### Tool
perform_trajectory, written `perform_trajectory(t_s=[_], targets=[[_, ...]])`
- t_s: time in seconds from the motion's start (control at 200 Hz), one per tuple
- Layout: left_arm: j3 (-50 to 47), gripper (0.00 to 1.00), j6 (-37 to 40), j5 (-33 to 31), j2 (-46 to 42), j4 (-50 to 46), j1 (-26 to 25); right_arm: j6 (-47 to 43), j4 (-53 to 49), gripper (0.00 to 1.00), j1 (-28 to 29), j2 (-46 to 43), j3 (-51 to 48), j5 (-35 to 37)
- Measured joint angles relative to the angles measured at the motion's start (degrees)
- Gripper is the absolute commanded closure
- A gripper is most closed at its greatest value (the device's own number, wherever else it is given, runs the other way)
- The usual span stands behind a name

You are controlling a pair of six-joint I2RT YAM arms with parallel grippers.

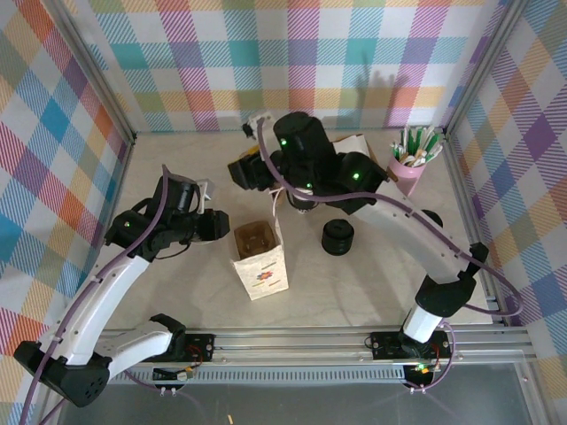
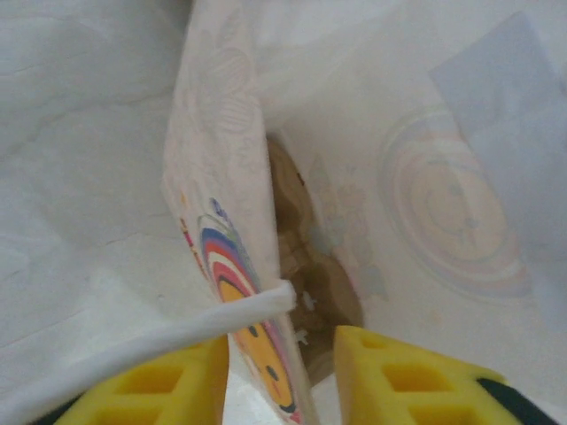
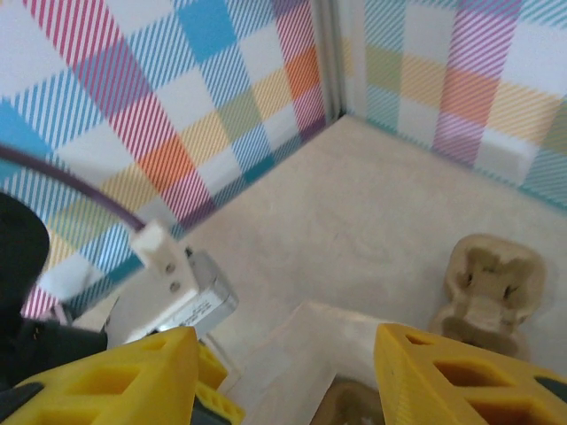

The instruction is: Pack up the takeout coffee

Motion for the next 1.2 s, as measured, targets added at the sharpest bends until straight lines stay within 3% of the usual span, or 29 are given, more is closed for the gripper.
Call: perform_trajectory(t_s=[0.24, 0.37, 0.475, 0.645, 0.88, 1.03, 1.2], targets=[[4.6, 0.69, -1.5, -2.0, 2.5, -3.0, 0.0, 3.1, -7.9, 0.43, -1.2, 0.0, 6.1, 9.5], [4.6, 0.66, -3.4, -1.1, 2.3, -4.5, 0.0, 8.0, -17.4, 0.39, -5.6, -0.5, 6.9, 13.9], [4.6, 0.64, -4.7, 0.1, 1.6, -5.4, 0.0, 13.5, -25.0, 0.34, -13.4, -3.3, 2.6, 15.3], [4.6, 0.65, -5.9, 1.8, 0.7, -7.8, 0.0, 19.6, -32.2, 0.30, -28.4, -14.8, -15.5, 16.3], [3.1, 0.77, -6.3, 3.7, -0.6, -8.6, 0.0, 19.2, -33.8, 0.15, -50.4, -30.4, -35.5, 15.6], [2.5, 0.89, -6.3, 5.0, -1.3, -8.6, 0.0, 15.4, -33.7, 0.11, -61.2, -29.2, -39.9, 11.6], [2.3, 1.00, -6.2, 6.2, -0.9, -8.5, 0.0, 12.5, -31.1, 0.11, -64.7, -22.1, -42.9, 7.7]])
